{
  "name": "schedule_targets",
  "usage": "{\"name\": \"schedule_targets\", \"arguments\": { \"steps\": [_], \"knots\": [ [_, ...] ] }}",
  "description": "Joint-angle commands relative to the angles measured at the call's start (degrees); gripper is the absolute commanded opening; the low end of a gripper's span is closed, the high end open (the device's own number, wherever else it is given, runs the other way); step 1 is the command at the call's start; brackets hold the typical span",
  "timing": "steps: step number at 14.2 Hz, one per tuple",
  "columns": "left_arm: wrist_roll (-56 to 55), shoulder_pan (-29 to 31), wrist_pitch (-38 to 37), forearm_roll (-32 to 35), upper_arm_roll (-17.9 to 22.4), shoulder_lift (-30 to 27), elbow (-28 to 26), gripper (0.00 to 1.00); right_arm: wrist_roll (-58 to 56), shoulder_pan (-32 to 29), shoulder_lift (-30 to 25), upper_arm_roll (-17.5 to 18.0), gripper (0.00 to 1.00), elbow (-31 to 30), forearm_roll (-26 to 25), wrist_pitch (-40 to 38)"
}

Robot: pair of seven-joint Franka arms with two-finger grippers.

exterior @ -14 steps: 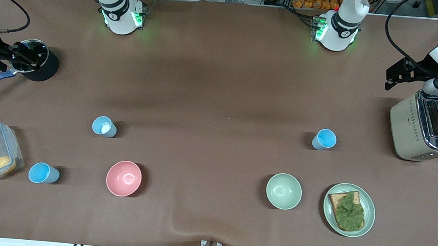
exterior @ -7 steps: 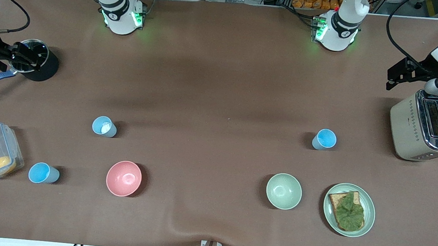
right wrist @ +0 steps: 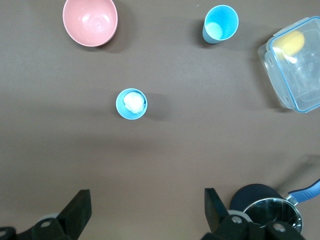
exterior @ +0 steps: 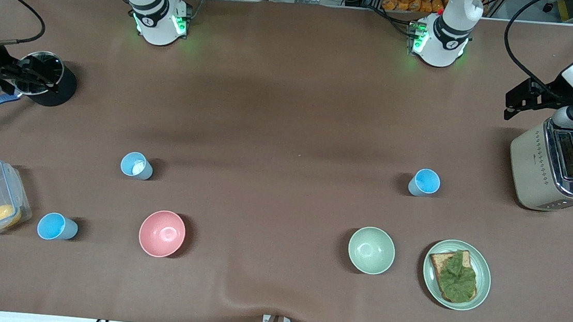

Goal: Stack blue cups with both arms

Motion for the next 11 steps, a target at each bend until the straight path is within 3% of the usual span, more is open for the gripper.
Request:
{"name": "schedule_targets", "arguments": {
  "steps": [1,7,11],
  "knots": [
    [1.23,-0.08,-1.12,-0.81,-0.22,1.98,0.51,1.00,-0.60,0.10,0.78,-0.98,1.00,0.59,0.55,-0.05],
    [1.32,-0.61,1.06,-0.81,-0.40,10.06,-0.72,1.00,0.10,4.14,7.19,-0.63,1.00,0.50,0.64,-0.40],
    [1.32,-0.44,8.35,-0.73,-0.66,9.98,-7.29,1.00,2.20,6.60,13.42,-0.72,1.00,-1.25,0.64,3.89]
  ]
}}
